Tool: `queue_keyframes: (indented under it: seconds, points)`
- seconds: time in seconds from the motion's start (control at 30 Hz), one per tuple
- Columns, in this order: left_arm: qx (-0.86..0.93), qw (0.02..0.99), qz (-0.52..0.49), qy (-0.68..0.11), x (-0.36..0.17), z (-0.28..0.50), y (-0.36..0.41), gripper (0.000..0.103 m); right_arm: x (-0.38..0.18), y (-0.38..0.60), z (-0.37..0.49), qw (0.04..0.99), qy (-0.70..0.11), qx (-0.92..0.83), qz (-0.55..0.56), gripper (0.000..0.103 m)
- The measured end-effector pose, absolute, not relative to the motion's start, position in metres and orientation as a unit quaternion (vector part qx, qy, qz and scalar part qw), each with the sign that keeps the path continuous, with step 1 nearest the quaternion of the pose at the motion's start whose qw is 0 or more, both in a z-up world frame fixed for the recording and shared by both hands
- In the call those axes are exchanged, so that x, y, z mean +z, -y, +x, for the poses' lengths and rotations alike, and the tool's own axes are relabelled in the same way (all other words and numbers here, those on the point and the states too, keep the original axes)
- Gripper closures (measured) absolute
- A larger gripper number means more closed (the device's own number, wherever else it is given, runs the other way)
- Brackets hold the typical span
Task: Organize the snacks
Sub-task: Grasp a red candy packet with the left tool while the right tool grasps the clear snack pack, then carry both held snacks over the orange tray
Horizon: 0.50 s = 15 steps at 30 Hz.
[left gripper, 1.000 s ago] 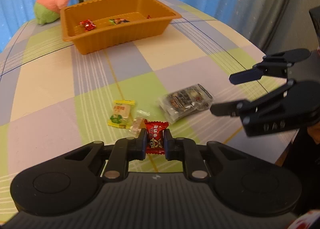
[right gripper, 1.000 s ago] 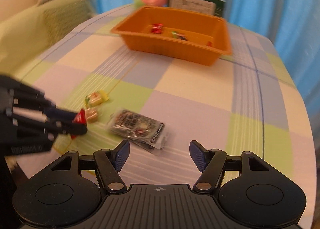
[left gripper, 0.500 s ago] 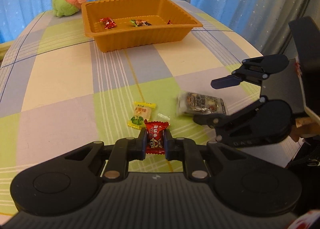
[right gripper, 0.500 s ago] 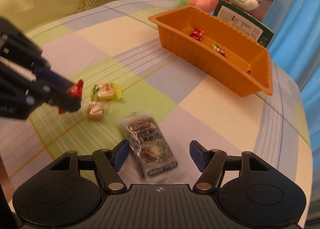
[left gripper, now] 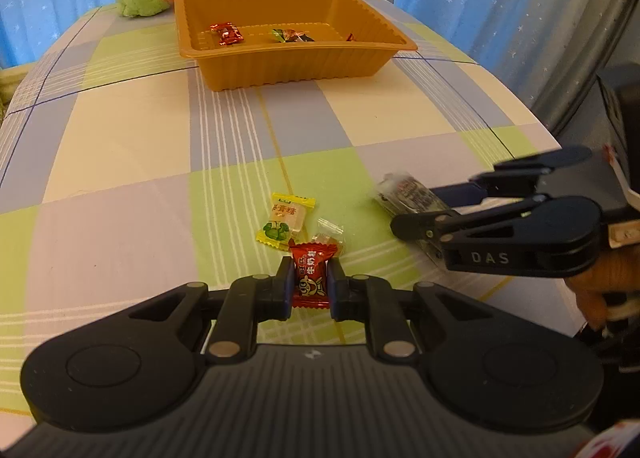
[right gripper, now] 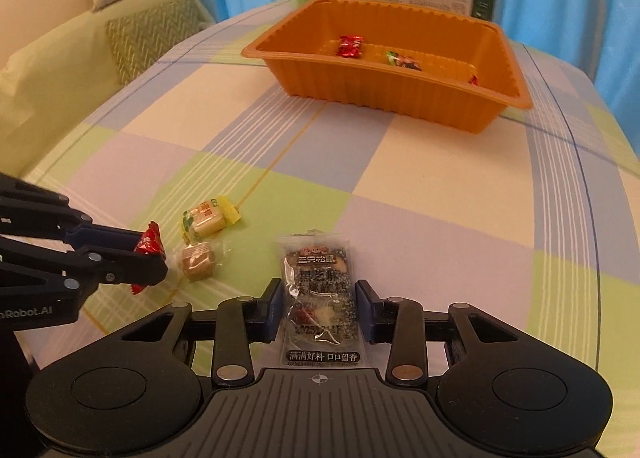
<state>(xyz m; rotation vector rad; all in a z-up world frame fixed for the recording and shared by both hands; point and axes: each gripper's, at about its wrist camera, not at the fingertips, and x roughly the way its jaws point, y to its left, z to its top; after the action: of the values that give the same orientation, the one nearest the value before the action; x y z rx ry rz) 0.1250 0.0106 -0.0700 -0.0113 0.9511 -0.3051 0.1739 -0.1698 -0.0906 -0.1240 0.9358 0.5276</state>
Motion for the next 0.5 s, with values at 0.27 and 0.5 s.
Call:
queue_keyframes:
  seconds: [0.27,0.5]
  points:
    - [-0.127,0.88,-0.019,-0.457,-0.059,0.119,-0.011,0.088,-0.073,0.189,0.15,0.867,-0.455,0.2,0.03,0.065]
    - [-0.115,0.883,-0.024,-0.455,-0.046,0.113,-0.009,0.088,-0.054,0.195,0.132,0.872,-0.451,0.182,0.052,0.065]
